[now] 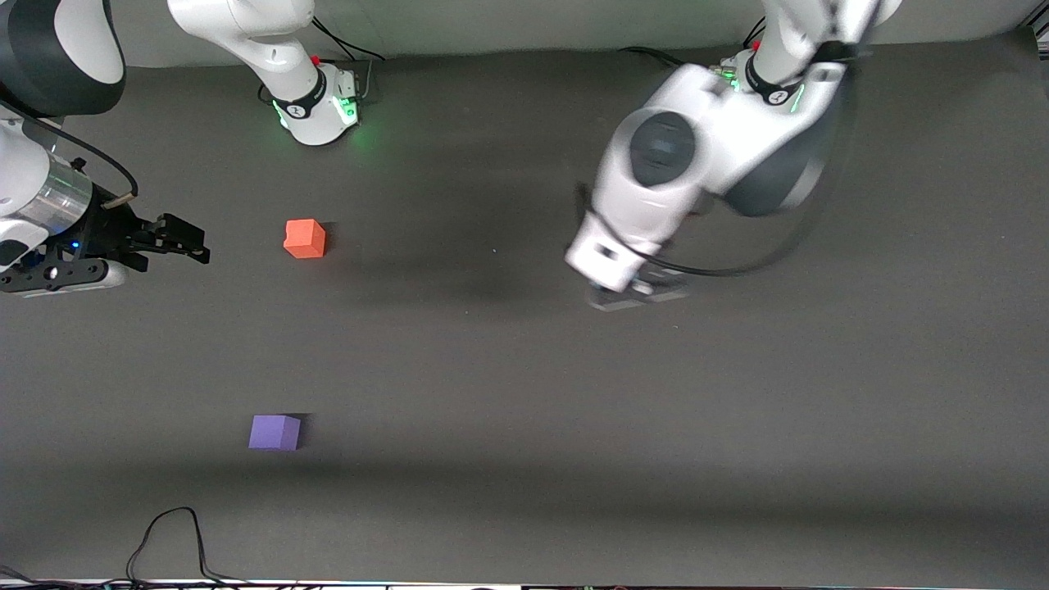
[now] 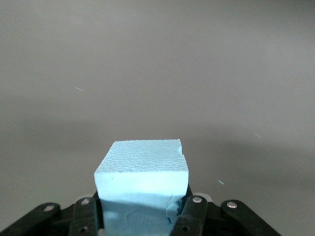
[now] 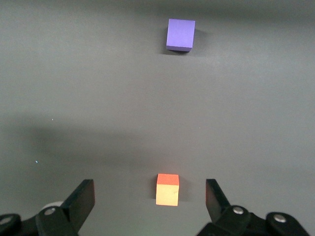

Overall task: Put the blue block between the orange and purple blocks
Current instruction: 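Lift and carry the blue cube toward the table's middle with the left gripper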

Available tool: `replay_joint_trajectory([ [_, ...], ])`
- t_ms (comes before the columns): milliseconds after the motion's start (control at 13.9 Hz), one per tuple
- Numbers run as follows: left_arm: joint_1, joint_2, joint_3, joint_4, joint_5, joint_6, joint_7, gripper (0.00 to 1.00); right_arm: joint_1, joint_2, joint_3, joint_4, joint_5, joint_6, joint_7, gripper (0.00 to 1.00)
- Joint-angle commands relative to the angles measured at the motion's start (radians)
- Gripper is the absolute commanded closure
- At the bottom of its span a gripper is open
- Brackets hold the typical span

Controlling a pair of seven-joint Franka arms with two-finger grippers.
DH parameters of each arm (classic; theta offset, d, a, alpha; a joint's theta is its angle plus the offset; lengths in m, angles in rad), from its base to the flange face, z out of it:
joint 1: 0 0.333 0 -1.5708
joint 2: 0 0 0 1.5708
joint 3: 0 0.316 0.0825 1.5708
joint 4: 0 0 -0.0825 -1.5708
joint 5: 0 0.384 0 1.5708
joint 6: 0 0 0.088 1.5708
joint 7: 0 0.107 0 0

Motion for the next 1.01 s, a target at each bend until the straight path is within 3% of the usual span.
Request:
replay_joint_trajectory([
  [0, -0.141, 0.146, 0.016, 0.119, 0.044, 0.029, -0.069, 0.79, -0.002, 0.003, -0.002, 0.016, 0.019, -0.015, -0.011, 0.0],
  [433, -0.305, 0.353, 0.02, 0.112, 0.168, 0.298, -0.196, 0.78, -0.002, 0.006, -0.002, 0.019, 0.019, -0.015, -0.021, 0.0],
  [938, -0.319, 0.483, 0.027, 0.112, 0.215, 0.428, -0.262, 0.78, -0.002, 0.018, -0.002, 0.038, 0.019, -0.015, -0.018, 0.0],
])
